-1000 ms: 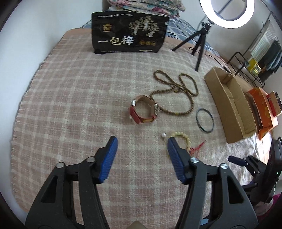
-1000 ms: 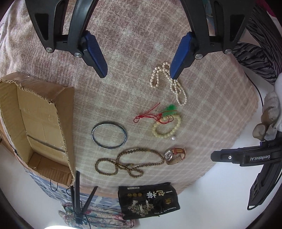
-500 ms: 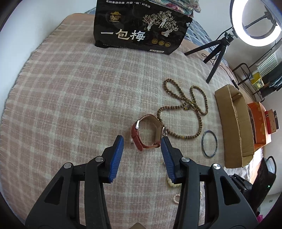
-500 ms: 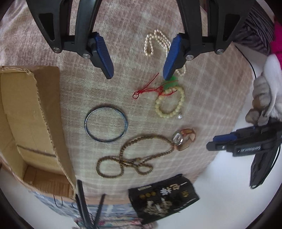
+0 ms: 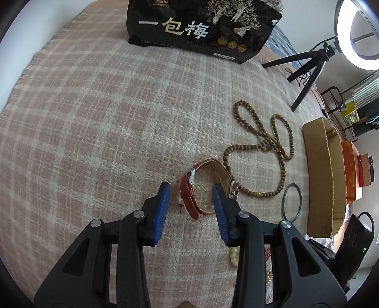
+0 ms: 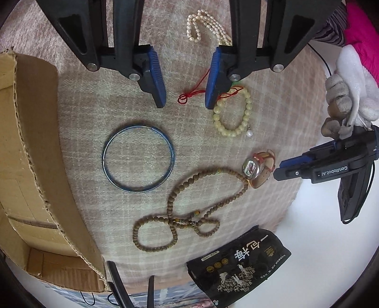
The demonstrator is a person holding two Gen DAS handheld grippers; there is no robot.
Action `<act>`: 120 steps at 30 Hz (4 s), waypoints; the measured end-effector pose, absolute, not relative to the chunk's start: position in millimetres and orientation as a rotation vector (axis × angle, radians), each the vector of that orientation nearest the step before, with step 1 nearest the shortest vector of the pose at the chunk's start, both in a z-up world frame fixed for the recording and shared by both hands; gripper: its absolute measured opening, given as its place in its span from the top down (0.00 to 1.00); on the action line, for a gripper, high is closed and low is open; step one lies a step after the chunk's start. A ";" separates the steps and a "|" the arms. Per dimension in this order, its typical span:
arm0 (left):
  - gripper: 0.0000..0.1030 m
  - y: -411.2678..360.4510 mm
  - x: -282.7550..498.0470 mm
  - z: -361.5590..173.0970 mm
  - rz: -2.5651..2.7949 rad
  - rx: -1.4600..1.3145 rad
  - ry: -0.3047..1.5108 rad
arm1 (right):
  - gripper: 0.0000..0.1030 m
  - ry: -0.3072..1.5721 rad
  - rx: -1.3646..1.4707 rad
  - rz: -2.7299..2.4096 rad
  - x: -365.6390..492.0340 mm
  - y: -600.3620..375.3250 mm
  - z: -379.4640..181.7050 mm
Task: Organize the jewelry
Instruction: 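Close left tool on the red-strap watch while right tool grasps the red string with green pendant, then carry watch with left tool into the cardboard box while right tool drops the red string there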
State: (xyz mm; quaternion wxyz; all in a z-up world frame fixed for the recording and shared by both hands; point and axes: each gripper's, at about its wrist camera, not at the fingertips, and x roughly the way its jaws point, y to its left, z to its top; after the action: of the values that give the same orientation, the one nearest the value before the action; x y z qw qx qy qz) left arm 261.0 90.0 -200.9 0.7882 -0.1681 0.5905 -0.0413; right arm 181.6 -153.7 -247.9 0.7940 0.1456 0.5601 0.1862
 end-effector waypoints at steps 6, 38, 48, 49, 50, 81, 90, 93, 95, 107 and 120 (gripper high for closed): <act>0.67 89.3 267.7 -208.0 -0.077 -0.349 1.284 | 0.69 1.212 0.350 0.415 180.6 -154.6 -249.4; 0.90 84.9 266.4 -197.8 -0.074 -0.309 1.223 | 1.00 1.093 0.304 0.491 175.8 -148.0 -215.1; 0.90 84.7 240.0 -159.3 -0.114 -0.310 1.133 | 1.00 0.960 0.247 0.526 164.9 -145.4 -169.6; 0.90 80.6 238.0 -156.3 -0.120 -0.314 1.123 | 1.00 0.949 0.247 0.527 163.8 -146.2 -165.8; 0.90 78.4 235.8 -152.4 -0.126 -0.321 1.111 | 1.00 0.939 0.247 0.528 162.5 -147.3 -162.5; 0.90 -26.3 228.9 -98.2 -0.318 -0.275 0.994 | 1.00 0.570 0.346 0.351 147.7 -265.0 -41.5; 0.90 -81.3 234.3 -99.8 -0.388 -0.244 0.999 | 1.00 0.613 0.270 0.174 147.7 -309.1 -55.5; 0.90 -100.9 236.2 -103.8 -0.405 -0.221 1.001 | 1.00 0.646 0.258 0.127 148.5 -324.0 -66.0; 0.90 -113.2 237.5 -107.3 -0.417 -0.209 1.006 | 1.00 0.667 0.249 0.099 149.2 -332.6 -73.1; 0.90 -179.1 251.6 -139.2 -0.457 -0.121 1.052 | 1.00 0.773 0.227 0.042 149.2 -360.3 -106.8; 0.72 -196.3 248.2 -149.3 -0.470 -0.067 1.074 | 0.65 0.830 0.206 0.026 152.7 -358.9 -119.8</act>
State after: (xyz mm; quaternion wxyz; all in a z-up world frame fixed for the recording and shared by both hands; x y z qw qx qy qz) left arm 248.2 -196.3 -149.3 0.8326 -0.0318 0.5065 -0.2217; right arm 152.7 -358.9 -119.8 0.9098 0.0999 0.4026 0.0127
